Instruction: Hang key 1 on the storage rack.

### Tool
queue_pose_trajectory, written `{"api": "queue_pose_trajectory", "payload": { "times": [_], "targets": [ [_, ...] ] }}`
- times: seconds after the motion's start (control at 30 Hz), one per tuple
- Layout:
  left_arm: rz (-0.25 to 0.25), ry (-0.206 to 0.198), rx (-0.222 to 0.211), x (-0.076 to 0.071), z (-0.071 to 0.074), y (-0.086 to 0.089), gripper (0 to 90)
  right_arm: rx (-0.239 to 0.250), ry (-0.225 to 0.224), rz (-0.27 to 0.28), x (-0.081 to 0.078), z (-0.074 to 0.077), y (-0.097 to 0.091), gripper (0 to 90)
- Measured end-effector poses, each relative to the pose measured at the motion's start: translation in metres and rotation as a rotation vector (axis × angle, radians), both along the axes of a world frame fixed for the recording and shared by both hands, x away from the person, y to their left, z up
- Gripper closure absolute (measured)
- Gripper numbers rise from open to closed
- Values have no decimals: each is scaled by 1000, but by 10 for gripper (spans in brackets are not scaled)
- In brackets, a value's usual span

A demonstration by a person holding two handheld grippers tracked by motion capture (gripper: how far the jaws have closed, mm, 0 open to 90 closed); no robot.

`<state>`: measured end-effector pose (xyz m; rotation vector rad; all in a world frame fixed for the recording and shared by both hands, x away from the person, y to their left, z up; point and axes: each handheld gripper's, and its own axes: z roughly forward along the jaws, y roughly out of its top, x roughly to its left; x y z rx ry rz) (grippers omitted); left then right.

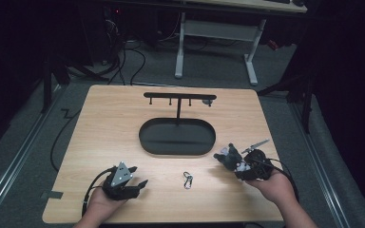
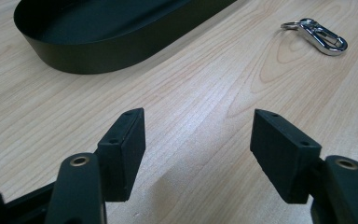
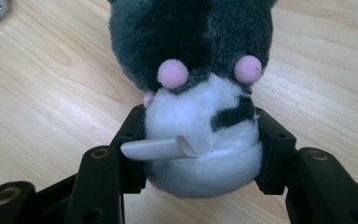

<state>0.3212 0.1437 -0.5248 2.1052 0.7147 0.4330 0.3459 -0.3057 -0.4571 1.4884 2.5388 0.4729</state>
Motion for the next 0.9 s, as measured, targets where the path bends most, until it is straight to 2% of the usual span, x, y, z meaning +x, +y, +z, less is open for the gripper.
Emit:
{"api": "queue_pose_trajectory", "payload": {
  "times": [0.2,0.37,0.6,0.9],
  "targets": [
    [3,-7,-10,-1,2,2,364,17,-9,2,0,14,5,477],
    [3,-10,-14,-1,3,3,364,-8,-26,15,2,24,11,476],
    [3,-14,-18,0,4,4,374,16,-24,7,8,32,14,477],
    [10,-14,-27,0,5,6,372,24,-29,9,19,45,21,480]
  ]
}}
